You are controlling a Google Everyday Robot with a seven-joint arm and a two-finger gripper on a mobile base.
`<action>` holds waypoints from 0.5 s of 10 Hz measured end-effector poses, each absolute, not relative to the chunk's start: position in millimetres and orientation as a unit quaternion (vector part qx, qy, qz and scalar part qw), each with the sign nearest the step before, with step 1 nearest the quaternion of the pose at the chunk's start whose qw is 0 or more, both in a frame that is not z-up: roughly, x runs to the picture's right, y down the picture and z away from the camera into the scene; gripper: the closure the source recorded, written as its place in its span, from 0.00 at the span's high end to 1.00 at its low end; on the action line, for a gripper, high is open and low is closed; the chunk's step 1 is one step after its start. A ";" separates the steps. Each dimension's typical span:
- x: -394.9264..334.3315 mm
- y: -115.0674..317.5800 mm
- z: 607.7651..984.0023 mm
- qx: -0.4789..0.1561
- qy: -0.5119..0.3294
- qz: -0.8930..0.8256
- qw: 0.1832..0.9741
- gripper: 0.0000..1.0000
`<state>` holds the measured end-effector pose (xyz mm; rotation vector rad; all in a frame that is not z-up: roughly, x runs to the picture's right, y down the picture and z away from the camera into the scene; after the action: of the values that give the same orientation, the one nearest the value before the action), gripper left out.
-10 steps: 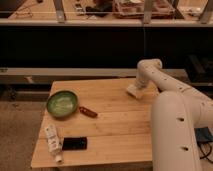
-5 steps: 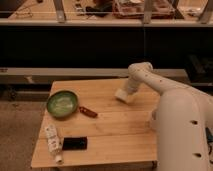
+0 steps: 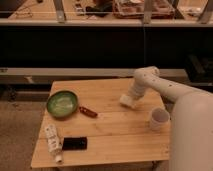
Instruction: Wipe the white sponge on the table
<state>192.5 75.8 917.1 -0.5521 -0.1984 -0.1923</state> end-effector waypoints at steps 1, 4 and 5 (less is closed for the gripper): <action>209.5 79.6 915.7 -0.274 -0.086 -0.090 0.954 0.50; 271.8 65.0 912.0 -0.263 -0.039 -0.046 0.963 0.50; 286.3 61.0 912.4 -0.261 -0.025 -0.037 0.964 0.50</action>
<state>286.3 61.0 912.4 -0.5273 -0.0515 -0.0755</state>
